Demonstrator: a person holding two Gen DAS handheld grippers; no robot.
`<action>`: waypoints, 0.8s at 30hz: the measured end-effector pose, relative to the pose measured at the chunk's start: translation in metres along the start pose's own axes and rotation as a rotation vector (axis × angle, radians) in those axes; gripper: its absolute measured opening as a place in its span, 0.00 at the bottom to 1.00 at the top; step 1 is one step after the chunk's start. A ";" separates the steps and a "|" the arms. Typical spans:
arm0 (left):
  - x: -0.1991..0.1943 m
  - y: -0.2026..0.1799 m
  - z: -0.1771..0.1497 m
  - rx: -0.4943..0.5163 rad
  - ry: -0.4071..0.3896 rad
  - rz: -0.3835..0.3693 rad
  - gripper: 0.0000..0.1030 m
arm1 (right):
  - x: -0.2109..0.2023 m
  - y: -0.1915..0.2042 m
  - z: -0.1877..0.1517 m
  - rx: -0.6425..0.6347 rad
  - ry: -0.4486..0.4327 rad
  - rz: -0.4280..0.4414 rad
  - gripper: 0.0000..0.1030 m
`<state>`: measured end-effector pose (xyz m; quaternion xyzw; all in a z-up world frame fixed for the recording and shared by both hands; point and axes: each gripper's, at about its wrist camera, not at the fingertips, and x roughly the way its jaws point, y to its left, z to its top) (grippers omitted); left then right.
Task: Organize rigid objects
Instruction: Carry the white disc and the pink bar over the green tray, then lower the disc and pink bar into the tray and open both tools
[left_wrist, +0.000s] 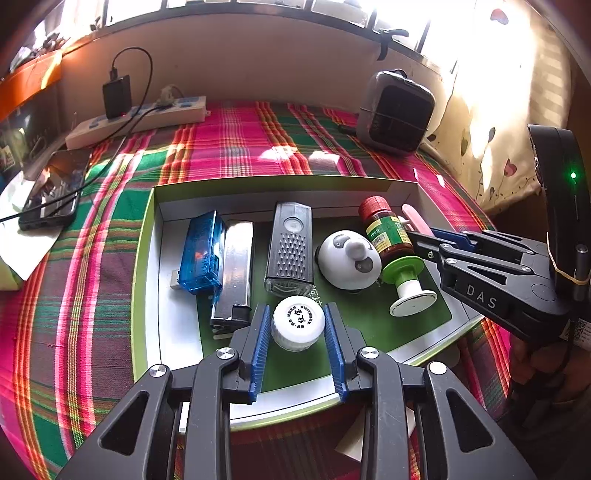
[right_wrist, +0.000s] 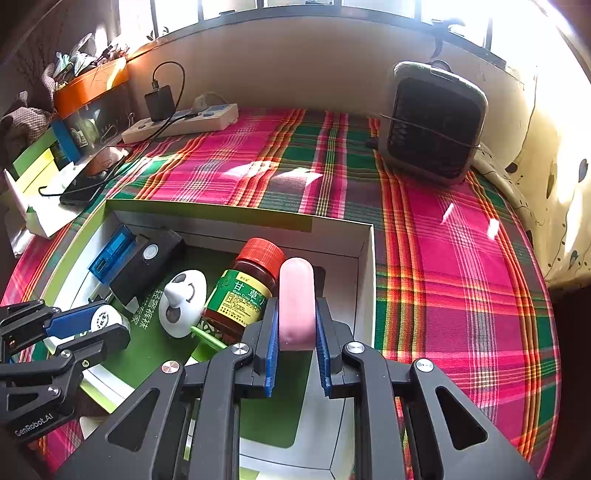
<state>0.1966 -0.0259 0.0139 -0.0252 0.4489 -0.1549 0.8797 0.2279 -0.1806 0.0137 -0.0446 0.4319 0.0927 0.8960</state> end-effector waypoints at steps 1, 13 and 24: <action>0.000 0.000 0.000 0.001 0.000 0.001 0.27 | 0.000 0.000 0.000 -0.002 0.000 0.000 0.19; 0.000 0.000 0.000 0.002 -0.001 0.001 0.27 | 0.002 0.002 0.000 -0.008 -0.001 0.001 0.19; 0.000 -0.002 0.000 0.015 -0.003 0.012 0.28 | 0.000 0.001 0.000 -0.005 -0.004 -0.005 0.19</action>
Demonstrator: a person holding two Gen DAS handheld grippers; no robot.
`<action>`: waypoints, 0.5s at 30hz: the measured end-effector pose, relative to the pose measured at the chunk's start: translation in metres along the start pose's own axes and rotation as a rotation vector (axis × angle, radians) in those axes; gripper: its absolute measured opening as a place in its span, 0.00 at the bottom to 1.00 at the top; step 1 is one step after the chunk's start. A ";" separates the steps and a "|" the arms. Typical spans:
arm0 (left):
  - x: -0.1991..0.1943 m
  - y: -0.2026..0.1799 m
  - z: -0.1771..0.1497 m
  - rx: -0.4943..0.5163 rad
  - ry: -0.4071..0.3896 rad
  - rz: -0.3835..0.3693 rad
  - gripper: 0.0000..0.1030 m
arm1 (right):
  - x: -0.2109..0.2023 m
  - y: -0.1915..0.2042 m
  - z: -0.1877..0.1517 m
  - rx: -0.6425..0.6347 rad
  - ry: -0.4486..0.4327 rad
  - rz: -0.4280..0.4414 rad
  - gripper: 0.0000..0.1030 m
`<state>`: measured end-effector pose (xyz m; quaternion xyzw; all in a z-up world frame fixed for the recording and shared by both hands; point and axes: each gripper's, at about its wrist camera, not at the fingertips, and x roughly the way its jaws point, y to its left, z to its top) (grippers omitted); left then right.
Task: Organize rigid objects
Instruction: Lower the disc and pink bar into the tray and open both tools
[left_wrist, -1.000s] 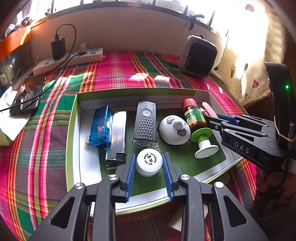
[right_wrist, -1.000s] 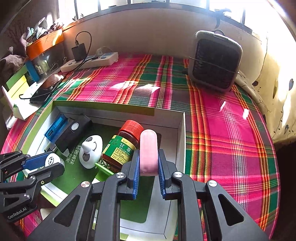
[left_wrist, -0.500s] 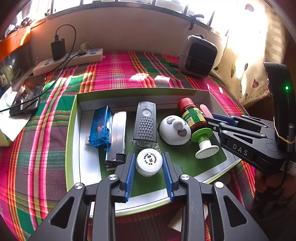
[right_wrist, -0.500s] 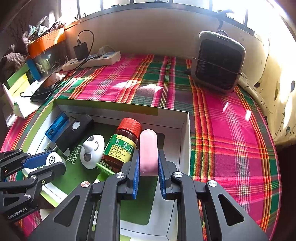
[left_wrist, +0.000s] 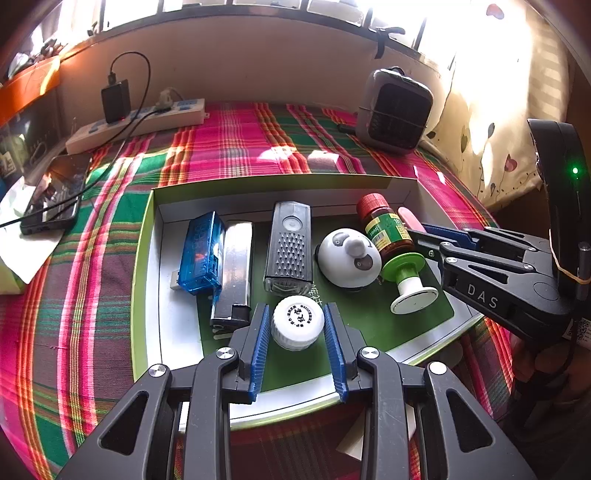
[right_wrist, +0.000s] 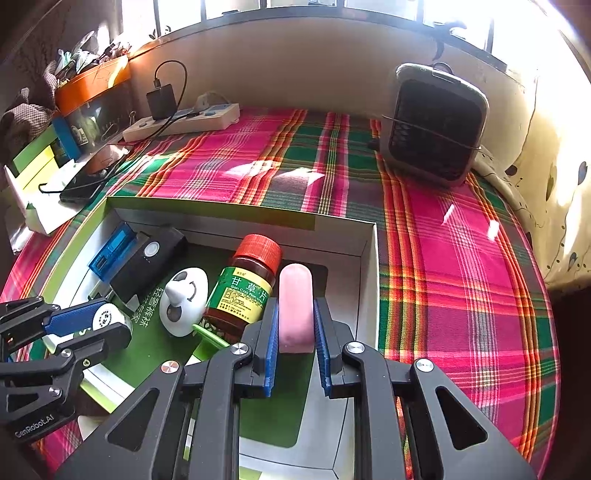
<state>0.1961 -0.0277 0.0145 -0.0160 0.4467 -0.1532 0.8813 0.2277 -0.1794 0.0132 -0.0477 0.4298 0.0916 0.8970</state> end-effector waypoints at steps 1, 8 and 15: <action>0.000 0.000 0.000 0.001 0.000 0.001 0.28 | -0.001 0.000 0.000 0.002 -0.001 0.000 0.19; -0.002 0.000 -0.001 -0.006 -0.002 -0.003 0.28 | -0.004 0.000 -0.002 0.006 -0.009 -0.004 0.20; -0.009 -0.003 -0.004 0.002 -0.012 -0.002 0.29 | -0.010 0.001 -0.004 0.008 -0.021 -0.007 0.21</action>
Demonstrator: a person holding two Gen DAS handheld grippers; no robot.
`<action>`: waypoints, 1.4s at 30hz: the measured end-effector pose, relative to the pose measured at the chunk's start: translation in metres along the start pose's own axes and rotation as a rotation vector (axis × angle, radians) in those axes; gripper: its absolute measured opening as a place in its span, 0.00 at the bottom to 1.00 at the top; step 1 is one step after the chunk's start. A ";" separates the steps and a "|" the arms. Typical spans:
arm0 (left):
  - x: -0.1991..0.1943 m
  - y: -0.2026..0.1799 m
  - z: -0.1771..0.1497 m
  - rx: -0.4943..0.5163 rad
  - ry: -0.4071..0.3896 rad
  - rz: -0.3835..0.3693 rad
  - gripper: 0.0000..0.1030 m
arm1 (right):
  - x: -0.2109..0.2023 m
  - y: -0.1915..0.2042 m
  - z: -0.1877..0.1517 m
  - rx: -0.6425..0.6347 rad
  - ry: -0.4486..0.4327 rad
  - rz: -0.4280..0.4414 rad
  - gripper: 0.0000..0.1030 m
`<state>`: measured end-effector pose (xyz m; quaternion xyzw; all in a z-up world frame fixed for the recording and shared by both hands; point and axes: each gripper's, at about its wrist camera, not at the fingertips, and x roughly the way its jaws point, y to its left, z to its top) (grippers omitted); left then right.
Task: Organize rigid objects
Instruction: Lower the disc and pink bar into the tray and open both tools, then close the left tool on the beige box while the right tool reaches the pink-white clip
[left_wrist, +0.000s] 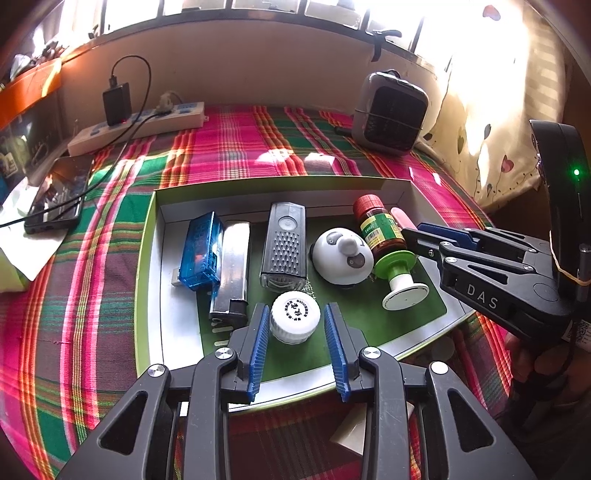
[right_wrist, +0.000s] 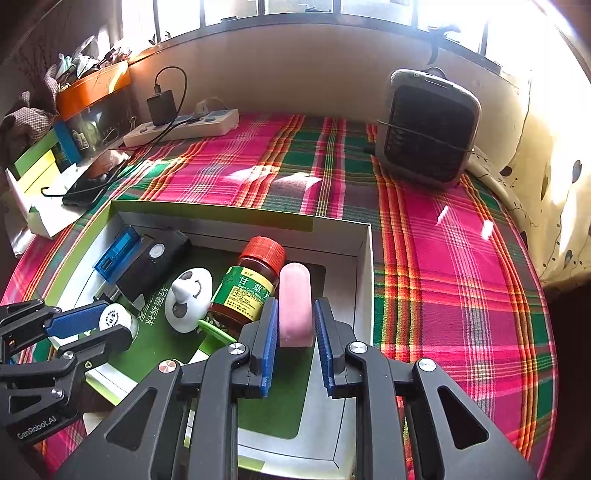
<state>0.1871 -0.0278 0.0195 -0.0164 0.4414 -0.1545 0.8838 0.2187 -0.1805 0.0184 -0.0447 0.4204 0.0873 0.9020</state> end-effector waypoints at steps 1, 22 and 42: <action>-0.001 -0.001 0.000 0.002 -0.002 0.000 0.29 | -0.001 0.000 0.000 0.001 -0.002 -0.002 0.21; -0.036 -0.007 -0.012 0.005 -0.062 0.001 0.31 | -0.031 0.006 -0.014 0.020 -0.047 0.002 0.22; -0.065 -0.007 -0.040 -0.002 -0.077 -0.058 0.34 | -0.064 0.005 -0.037 0.046 -0.088 0.020 0.22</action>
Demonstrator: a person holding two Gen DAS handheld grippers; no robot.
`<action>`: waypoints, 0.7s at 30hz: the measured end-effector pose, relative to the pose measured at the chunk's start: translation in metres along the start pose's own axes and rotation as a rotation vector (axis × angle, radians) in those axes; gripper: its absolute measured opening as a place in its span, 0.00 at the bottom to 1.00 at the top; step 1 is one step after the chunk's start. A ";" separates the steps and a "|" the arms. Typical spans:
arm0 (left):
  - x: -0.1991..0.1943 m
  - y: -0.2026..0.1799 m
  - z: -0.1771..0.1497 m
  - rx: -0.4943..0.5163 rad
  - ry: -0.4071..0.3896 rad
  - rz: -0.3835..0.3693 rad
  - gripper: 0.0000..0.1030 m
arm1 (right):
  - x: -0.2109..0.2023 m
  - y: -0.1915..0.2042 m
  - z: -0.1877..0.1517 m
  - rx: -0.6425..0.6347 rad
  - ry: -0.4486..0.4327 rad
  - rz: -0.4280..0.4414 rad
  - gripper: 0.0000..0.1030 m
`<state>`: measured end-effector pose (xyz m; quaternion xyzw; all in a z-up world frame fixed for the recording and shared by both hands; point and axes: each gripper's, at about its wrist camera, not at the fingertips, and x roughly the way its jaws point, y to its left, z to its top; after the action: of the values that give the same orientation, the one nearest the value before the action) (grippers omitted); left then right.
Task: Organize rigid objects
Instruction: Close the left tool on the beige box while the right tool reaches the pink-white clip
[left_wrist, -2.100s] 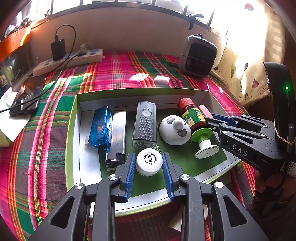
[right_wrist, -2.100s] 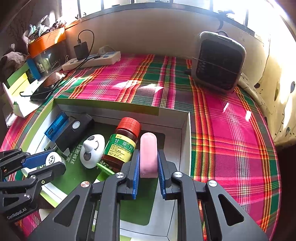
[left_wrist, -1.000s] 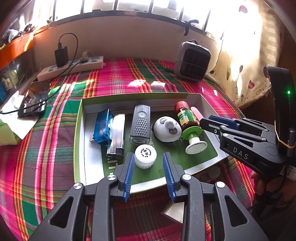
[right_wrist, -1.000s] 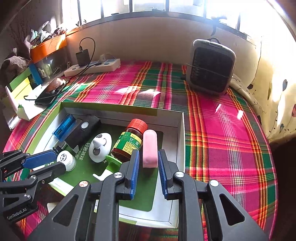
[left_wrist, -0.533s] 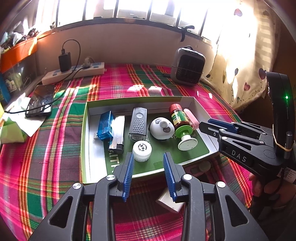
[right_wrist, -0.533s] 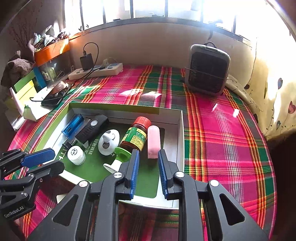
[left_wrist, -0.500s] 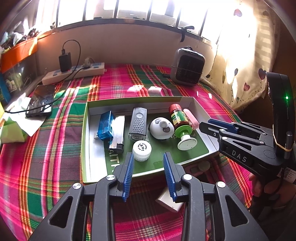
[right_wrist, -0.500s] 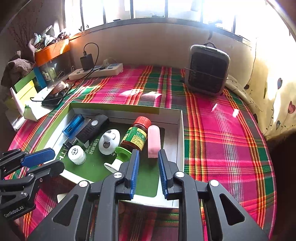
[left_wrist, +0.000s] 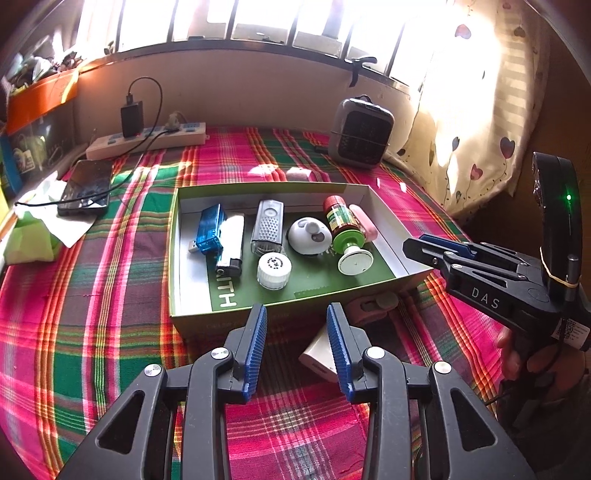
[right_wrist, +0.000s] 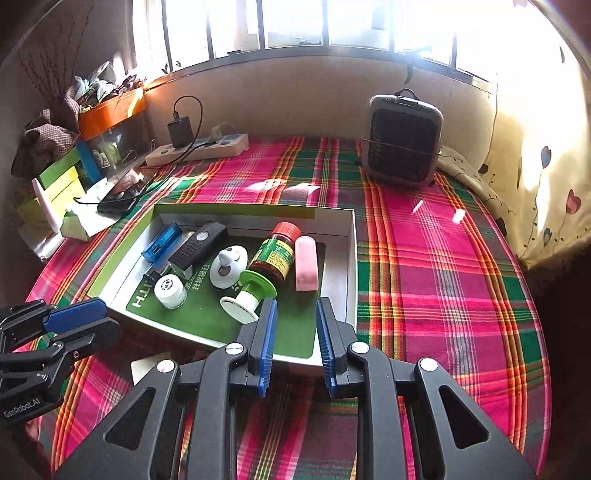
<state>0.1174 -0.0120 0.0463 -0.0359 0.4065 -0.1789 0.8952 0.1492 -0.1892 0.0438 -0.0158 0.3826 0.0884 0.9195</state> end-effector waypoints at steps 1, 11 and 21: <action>0.000 0.000 -0.002 0.001 0.004 -0.009 0.36 | -0.002 -0.001 -0.002 0.004 -0.001 0.000 0.23; 0.008 -0.011 -0.013 0.039 0.050 -0.040 0.38 | -0.013 -0.004 -0.020 0.029 -0.001 0.028 0.39; 0.022 -0.025 -0.014 0.101 0.088 -0.041 0.39 | -0.018 -0.012 -0.035 0.062 0.012 0.028 0.40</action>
<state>0.1132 -0.0423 0.0262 0.0088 0.4351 -0.2188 0.8734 0.1147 -0.2071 0.0316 0.0178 0.3907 0.0892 0.9160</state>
